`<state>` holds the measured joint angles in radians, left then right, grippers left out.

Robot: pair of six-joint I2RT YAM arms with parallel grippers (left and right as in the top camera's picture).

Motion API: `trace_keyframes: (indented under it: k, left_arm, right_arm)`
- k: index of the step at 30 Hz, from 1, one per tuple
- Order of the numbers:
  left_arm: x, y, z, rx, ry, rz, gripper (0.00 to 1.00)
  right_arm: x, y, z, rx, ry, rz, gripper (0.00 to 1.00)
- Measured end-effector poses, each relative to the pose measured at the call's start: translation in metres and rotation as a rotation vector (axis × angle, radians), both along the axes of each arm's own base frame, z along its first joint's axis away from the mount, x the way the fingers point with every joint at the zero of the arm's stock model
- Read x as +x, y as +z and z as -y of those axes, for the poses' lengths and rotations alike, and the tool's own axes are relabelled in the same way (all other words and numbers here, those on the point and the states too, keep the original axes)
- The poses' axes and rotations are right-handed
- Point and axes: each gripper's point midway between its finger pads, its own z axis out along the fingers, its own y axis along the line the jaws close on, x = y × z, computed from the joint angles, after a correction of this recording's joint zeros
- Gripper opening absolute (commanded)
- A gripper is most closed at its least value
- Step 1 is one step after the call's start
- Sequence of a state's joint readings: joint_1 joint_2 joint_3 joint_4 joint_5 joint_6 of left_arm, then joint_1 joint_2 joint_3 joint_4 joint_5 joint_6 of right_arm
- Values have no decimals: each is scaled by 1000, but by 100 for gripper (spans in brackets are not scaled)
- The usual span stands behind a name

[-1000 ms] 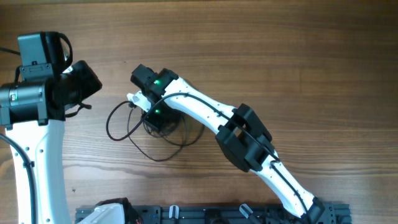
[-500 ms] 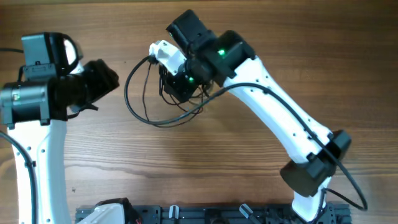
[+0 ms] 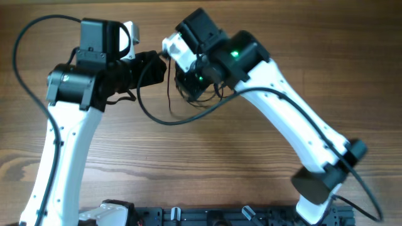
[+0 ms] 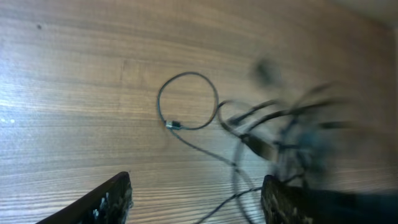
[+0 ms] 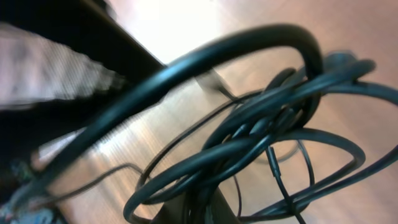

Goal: Untangle cables

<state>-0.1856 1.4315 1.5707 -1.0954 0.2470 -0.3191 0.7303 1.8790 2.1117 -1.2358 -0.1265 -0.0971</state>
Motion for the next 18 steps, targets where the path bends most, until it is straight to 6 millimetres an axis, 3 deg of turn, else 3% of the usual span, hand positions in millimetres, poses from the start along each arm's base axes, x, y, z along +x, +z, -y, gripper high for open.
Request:
trace_keyframes:
  k: [3, 5, 7, 9, 13, 18]
  left_arm:
    - [6, -11, 7, -18, -19, -33, 67]
    - [7, -9, 12, -42, -38, -28, 67]
    - [7, -5, 20, -83, -66, -18, 67]
    - [9, 4, 31, -142, -108, 8, 68]
    - [17, 42, 67, -323, -279, 147, 70]
    - [16, 55, 76, -377, -340, 189, 72]
  right_arm:
    - [-3, 71, 15, 118, -52, 178, 4]
    - [-18, 131, 32, 232, -70, 309, 4]
    - [-35, 165, 46, 295, -66, 376, 4]
    - [-43, 169, 49, 303, -46, 375, 4]
    - [-53, 152, 50, 254, -5, 319, 4]
    - [-63, 140, 51, 189, 101, 314, 4]
